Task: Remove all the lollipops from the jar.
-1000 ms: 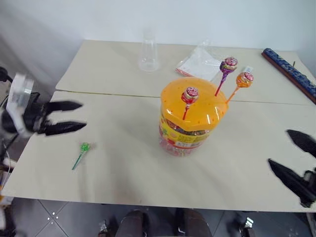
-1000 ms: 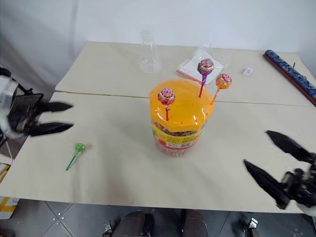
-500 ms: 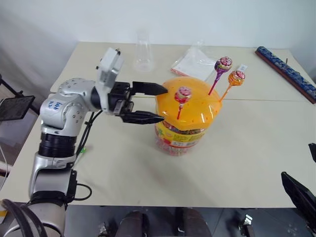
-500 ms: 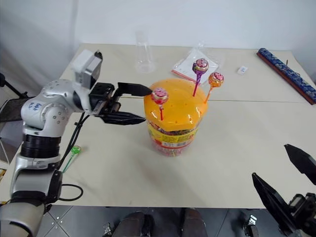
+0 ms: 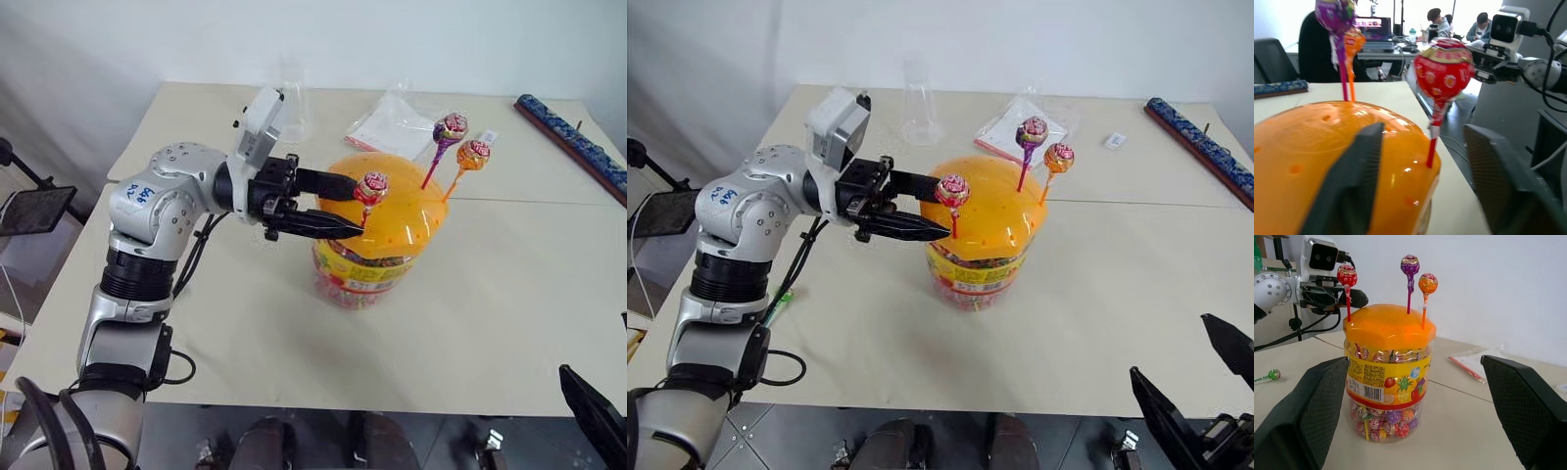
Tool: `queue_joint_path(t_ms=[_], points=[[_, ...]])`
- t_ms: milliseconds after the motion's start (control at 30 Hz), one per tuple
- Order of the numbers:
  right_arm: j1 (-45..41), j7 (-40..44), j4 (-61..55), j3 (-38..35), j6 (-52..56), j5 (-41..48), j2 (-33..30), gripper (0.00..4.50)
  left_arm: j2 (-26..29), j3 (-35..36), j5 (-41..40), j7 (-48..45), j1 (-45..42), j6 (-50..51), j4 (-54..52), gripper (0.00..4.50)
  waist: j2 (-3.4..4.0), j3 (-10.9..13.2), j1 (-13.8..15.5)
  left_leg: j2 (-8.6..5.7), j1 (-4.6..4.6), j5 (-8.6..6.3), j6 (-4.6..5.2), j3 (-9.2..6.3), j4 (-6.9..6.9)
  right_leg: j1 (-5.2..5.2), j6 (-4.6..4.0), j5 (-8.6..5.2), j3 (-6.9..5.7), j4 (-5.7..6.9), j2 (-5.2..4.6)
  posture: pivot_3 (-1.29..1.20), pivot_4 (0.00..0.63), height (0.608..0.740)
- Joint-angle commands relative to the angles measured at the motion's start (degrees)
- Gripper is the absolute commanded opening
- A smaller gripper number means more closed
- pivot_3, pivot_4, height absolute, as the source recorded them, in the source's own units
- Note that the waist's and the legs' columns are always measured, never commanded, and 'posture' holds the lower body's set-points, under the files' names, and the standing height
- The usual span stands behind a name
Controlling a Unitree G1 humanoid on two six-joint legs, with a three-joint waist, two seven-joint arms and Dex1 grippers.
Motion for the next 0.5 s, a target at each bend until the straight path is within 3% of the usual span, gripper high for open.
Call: queue_joint_path(t_ms=[33,167,500], points=[[0.91,0.2,0.3,0.01,-1.68,0.42,-0.53,4.5,-0.66,-0.01,-0.41,0.37,-0.85,-0.06,-2.13,1.33,0.0,0.0,-0.05,0.0,0.0,0.0,0.0,0.0,0.0,0.0,0.0,0.0,0.01,0.0,0.0,0.0,0.15,0.74],[0.77,0.49,0.83,0.23,-2.05,0.75,-1.08,4.5,-1.73,0.57,-0.96,1.33,-0.98,0.2,-2.2,0.1,0.0,0.0,-0.1,0.02,0.01,0.0,0.0,0.0,-0.01,-0.01,-0.01,0.0,0.01,0.01,0.02,0.0,0.15,0.74],[-4.16,1.16,0.17,5.66,0.13,2.48,-8.67,4.5,-6.85,14.17,-11.85,13.02,-3.78,5.88,2.67,0.03,0.0,0.0,-0.1,0.03,0.0,0.02,0.04,-0.05,0.05,0.0,0.0,0.0,0.03,0.06,-0.02,0.0,0.15,0.74]])
